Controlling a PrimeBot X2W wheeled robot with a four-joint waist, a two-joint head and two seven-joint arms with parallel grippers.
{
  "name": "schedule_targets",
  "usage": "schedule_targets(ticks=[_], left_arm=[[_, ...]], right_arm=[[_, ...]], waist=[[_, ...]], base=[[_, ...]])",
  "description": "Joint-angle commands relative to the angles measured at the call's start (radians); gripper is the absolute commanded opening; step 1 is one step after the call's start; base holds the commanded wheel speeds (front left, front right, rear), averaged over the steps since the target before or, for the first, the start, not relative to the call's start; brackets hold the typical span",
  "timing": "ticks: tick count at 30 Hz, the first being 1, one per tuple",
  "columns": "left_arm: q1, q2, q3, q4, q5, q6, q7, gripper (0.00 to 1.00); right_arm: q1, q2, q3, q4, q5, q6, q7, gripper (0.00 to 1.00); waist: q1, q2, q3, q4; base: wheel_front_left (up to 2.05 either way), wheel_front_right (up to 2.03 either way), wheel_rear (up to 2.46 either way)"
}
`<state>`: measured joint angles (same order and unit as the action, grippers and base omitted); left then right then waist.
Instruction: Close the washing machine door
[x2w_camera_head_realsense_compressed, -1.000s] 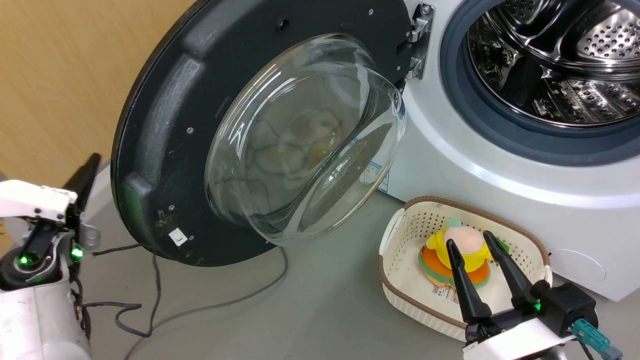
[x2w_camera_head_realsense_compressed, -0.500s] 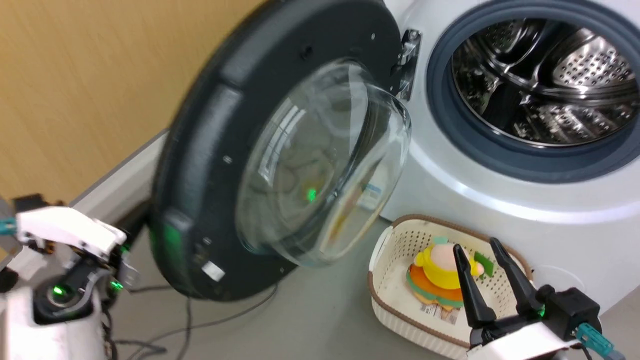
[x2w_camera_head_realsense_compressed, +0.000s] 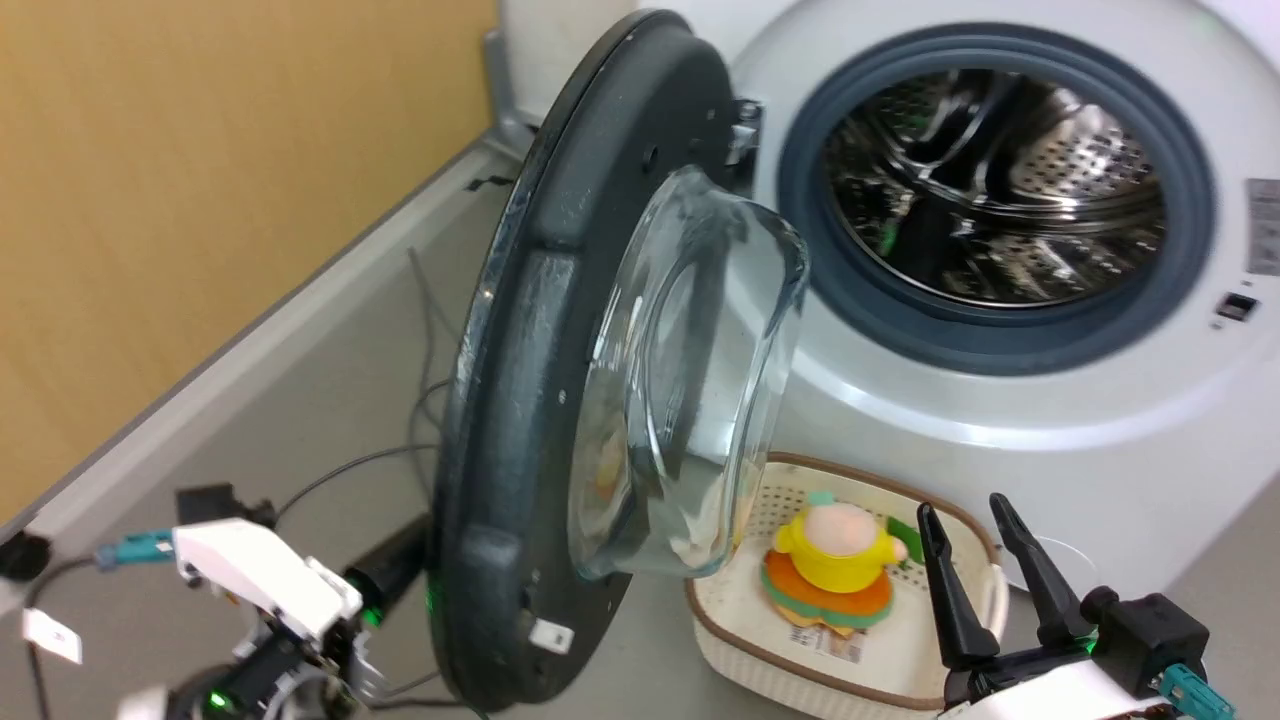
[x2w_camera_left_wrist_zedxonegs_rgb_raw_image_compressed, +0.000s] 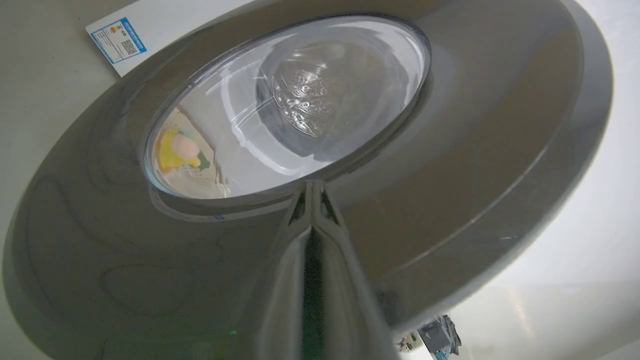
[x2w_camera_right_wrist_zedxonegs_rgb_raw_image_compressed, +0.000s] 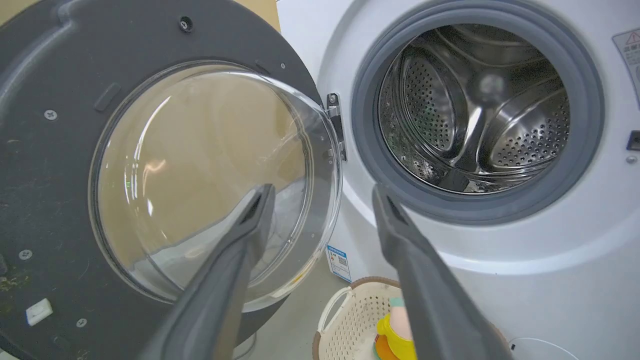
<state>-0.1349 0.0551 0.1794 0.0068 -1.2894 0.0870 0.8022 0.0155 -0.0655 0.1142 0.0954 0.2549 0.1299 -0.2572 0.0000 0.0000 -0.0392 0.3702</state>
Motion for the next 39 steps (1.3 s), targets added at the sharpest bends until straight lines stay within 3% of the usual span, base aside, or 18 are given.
schedule_targets(ticks=[1,7,19,31,39], left_arm=[[0.025,-0.004,-0.025,-0.017,-0.023,0.007,-0.014,0.00],[0.102,-0.005,-0.155,-0.079,-0.111,0.026,-0.105,0.00],[0.110,-0.005,-0.351,-0.063,-0.257,0.008,-0.319,0.00],[-0.048,-0.005,-0.454,0.050,-0.350,-0.036,-0.546,0.00],[-0.264,-0.005,-0.479,0.234,-0.364,-0.058,-0.773,0.00]], right_arm=[[0.012,0.004,0.000,-0.001,-0.001,0.001,-0.004,1.00],[0.021,-0.005,-0.003,-0.003,-0.010,0.001,-0.004,1.00],[0.014,-0.017,-0.021,-0.032,-0.019,0.001,0.014,1.00],[-0.002,-0.011,-0.011,-0.043,-0.020,0.001,0.015,1.00],[-0.016,-0.002,0.007,-0.033,-0.015,0.001,0.006,1.00]], waist=[[0.0000,0.0000,-0.004,-0.029],[0.0000,0.0000,0.001,-0.119],[0.0000,0.0000,0.050,-0.370],[0.0000,0.0000,0.133,-0.626],[0.0000,0.0000,0.179,-0.765]], base=[[0.00,0.00,0.00],[0.00,0.00,0.00],[0.00,0.00,0.00],[0.00,0.00,0.00],[0.00,0.00,0.00]])
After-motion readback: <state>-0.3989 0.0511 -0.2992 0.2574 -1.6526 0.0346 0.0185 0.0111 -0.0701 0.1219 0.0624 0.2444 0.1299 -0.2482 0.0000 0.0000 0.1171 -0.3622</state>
